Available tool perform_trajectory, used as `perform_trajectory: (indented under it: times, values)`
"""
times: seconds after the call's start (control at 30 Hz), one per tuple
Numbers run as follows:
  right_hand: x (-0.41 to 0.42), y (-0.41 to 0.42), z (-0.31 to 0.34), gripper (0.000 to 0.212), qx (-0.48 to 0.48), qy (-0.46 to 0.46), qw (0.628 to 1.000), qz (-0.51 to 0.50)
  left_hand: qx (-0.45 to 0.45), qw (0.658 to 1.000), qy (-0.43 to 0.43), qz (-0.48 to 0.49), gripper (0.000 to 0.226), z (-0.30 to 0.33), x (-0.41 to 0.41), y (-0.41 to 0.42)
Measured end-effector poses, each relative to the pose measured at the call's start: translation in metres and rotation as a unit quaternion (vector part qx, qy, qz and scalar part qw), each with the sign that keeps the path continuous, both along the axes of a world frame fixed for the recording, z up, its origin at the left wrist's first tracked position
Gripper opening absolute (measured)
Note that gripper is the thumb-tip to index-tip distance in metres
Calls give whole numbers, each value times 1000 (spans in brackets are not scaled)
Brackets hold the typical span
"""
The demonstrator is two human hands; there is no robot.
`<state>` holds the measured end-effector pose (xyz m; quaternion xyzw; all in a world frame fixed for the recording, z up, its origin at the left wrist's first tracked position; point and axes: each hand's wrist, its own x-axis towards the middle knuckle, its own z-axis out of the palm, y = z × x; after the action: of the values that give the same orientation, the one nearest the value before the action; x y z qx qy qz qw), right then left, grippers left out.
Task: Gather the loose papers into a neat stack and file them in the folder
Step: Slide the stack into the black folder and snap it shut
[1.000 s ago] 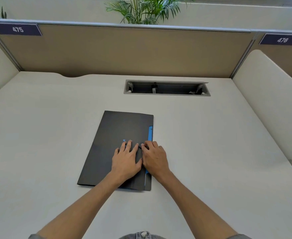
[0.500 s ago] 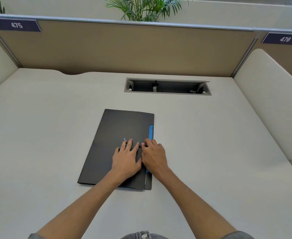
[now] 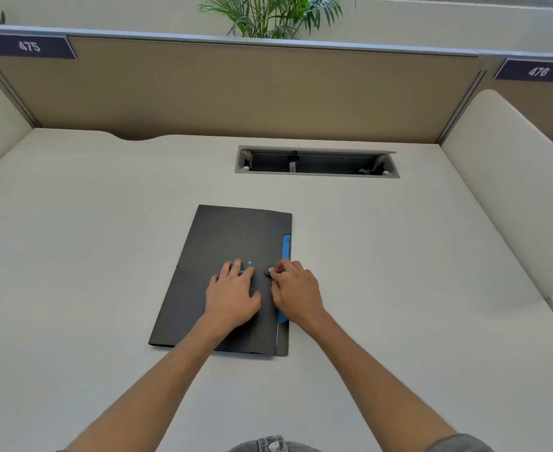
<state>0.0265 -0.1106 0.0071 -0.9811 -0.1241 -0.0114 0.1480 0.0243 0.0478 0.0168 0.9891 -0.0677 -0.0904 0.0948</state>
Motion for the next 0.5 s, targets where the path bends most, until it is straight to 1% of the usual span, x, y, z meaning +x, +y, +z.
perform_trajectory:
  times: [0.1,0.2,0.27,0.37,0.43,0.5]
  values:
    - [-2,-11,-1,42,66,41,997,-3,0,999,-9,37,65,5,2,15]
    - [-13,-18,-5,50,150,34,985,-84,15,995,-55,84,58,8,2,35]
    - [-21,-21,-10,54,167,35,974,-146,33,988,-63,135,62,8,1,47]
    - [-29,-22,-12,58,170,54,963,-204,68,978,-50,192,80,7,-2,63]
    - [-33,-20,-10,54,177,57,957,-223,69,972,-50,218,88,6,-4,71]
    - [-36,-15,-8,47,190,54,951,-240,51,967,-45,245,89,5,-6,77]
